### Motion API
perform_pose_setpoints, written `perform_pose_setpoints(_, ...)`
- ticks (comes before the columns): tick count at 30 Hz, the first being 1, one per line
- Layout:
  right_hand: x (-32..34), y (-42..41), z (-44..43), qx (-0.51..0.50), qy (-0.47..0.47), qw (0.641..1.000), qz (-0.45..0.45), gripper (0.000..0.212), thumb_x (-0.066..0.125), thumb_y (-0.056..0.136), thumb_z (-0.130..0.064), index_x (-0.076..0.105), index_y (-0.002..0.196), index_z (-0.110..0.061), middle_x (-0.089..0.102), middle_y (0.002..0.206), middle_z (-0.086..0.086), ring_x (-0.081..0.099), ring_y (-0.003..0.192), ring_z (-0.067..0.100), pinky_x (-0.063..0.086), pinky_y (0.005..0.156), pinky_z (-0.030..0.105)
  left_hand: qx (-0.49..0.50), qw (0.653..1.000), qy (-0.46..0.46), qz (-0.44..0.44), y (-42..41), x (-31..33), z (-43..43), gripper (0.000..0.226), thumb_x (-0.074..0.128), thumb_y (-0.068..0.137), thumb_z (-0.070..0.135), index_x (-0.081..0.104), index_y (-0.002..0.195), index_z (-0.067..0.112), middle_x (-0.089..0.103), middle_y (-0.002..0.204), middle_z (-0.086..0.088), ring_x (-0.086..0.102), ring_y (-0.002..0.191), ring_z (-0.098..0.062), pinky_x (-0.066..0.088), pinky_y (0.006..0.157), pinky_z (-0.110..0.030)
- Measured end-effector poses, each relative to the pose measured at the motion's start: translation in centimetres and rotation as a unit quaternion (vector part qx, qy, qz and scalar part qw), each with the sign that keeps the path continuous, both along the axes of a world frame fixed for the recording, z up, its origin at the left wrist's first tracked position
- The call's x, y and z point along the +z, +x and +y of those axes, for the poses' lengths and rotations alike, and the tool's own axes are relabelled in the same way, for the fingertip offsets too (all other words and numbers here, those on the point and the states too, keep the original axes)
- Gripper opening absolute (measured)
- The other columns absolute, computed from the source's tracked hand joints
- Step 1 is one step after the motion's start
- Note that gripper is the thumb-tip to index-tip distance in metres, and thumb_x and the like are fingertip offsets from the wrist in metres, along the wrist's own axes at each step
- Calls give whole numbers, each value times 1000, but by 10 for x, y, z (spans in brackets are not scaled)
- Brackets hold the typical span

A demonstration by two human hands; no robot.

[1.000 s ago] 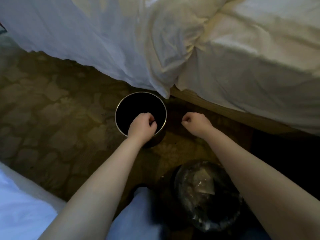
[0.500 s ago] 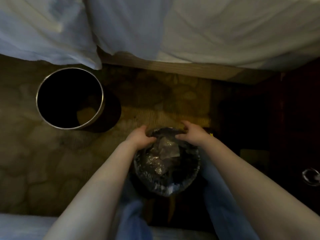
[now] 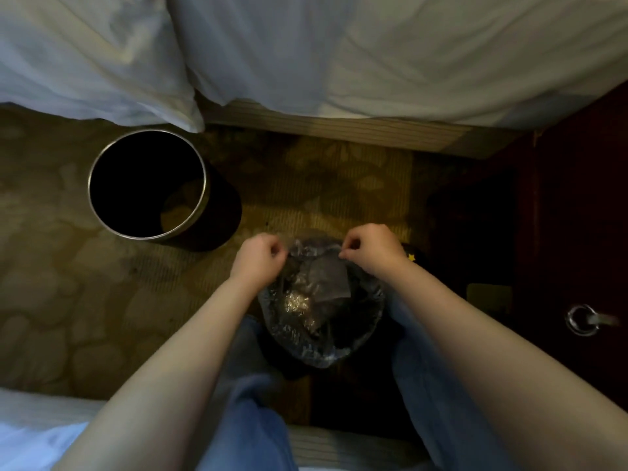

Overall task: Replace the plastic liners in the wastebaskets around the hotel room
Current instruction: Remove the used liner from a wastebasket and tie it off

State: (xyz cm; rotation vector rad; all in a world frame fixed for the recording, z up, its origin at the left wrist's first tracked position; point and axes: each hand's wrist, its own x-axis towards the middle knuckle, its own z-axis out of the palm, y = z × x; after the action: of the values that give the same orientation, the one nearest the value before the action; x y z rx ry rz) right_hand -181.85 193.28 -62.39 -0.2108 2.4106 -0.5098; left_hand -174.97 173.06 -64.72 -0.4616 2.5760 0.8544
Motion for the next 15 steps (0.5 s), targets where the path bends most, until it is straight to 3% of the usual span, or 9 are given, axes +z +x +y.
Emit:
perform_pose_setpoints(4,16,16,7,77,-36,990,-116,11,73,85,-23,68,76,-23,65,85,-6,61,87,11,55,81,33,-18,997,66,-30,17,22,2,9,63,86,15,58,79,19,59,88,-1,59,81,-16,54,76,-34)
perform_pose_setpoints(6,16,19,11,59,-65,987,-135,9,70,87,-27,69,80,-23,67,87,-4,63,89,14,55,81,33,-44,996,70,-34,23,27,3,5,63,86,15,60,82,16,60,88,-2,60,82,-17,54,78,-37)
perform_pose_setpoints(8,11,12,10,-19,-87,993,-83,12,63,92,-32,69,98,-23,66,99,-4,61,97,16,52,84,34,-62,996,62,-27,23,33,5,3,64,86,15,60,85,15,60,89,-1,59,83,-16,54,79,-37)
perform_pose_setpoints(11,2,-6,3,-117,-111,987,-28,41,55,96,-37,51,135,-25,58,124,1,55,114,21,50,94,39,-88,994,69,-16,23,46,10,3,64,85,13,63,87,12,60,91,-2,58,86,-16,52,82,-36)
perform_pose_setpoints(15,-9,-12,-16,-112,-131,977,-122,69,58,93,-45,26,152,-26,36,152,6,38,137,28,39,108,42,-134,987,88,-17,28,63,14,6,66,84,12,65,87,8,62,93,-4,58,90,-17,49,86,-36)
